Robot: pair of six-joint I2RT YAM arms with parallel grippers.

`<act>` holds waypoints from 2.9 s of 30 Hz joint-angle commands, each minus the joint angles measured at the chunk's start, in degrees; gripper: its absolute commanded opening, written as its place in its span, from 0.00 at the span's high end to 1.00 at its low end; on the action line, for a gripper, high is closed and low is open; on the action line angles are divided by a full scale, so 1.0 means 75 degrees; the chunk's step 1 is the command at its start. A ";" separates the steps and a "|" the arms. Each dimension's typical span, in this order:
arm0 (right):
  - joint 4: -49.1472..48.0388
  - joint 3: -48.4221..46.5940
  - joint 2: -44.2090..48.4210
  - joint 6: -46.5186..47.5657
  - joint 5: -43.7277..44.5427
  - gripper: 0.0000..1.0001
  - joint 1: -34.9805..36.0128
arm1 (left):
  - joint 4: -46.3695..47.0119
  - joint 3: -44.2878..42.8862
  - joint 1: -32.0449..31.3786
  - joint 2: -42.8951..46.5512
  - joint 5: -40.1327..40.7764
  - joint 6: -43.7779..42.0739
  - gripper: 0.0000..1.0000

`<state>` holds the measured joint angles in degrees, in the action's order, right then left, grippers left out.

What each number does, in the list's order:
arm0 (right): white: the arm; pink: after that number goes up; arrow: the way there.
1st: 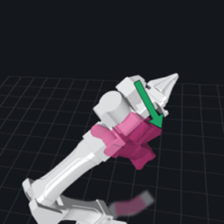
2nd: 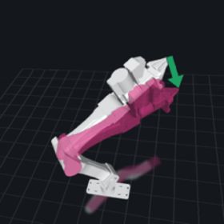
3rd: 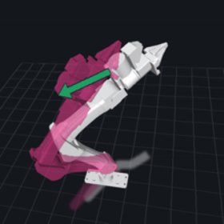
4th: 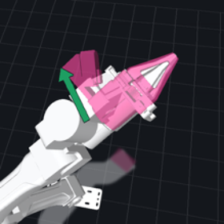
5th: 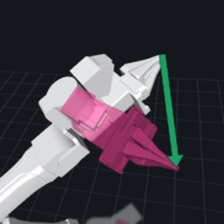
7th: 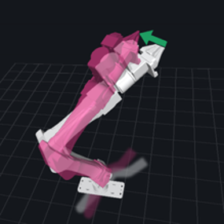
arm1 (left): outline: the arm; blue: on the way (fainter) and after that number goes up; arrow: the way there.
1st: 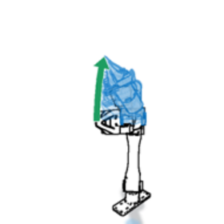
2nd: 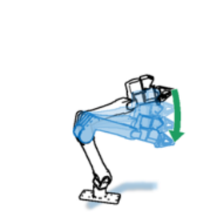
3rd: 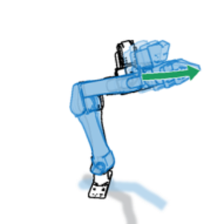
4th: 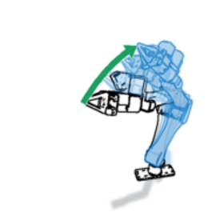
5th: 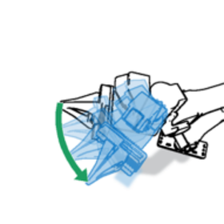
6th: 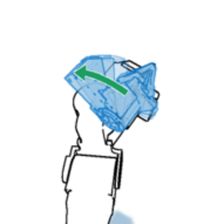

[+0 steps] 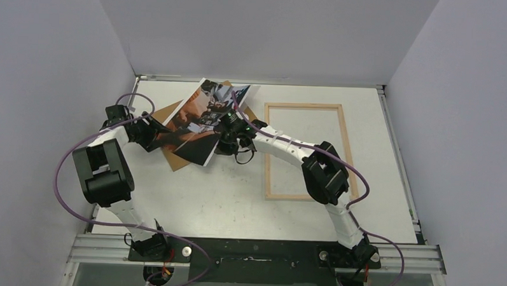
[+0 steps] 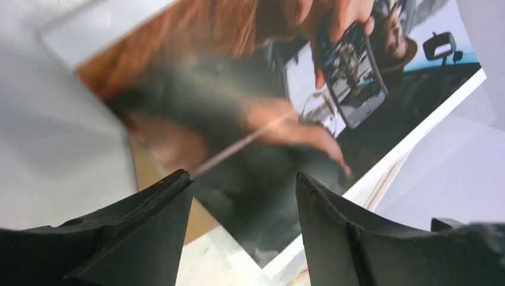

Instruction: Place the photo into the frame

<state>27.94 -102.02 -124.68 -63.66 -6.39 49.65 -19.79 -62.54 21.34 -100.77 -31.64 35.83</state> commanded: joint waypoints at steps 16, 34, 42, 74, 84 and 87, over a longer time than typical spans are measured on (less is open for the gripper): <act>0.2442 -0.0722 0.1701 0.2579 -0.1216 1.00 -0.1430 | 0.0496 -0.1821 -0.0804 -0.2199 0.0445 -0.0570 0.39; 0.3479 -0.0556 0.3605 0.4296 -0.2606 1.00 -0.3510 | -0.1076 -0.3116 -0.0914 -0.2508 0.2607 -0.1605 0.39; 0.1223 0.0218 0.5173 0.2976 -0.2783 1.00 -0.4173 | -0.1549 -0.4060 -0.1460 -0.2356 0.2470 -0.1500 0.39; -0.2091 0.2312 0.5431 -0.1903 -0.1261 1.00 -0.3057 | 0.4111 -0.1572 -0.2145 0.0956 -0.0697 0.6755 0.22; -0.1302 0.2168 0.5099 -0.2645 -0.0731 1.00 -0.2559 | 0.0273 -0.1575 -0.2198 0.1564 0.0074 0.5319 0.22; -0.0916 0.2089 0.5053 -0.2749 -0.0646 1.00 -0.2551 | -0.0616 -0.2033 -0.2210 0.1636 0.0351 0.4282 0.22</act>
<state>18.90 -83.07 -86.94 -82.11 -13.91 30.74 -11.68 -72.31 4.64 -90.74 -33.26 78.78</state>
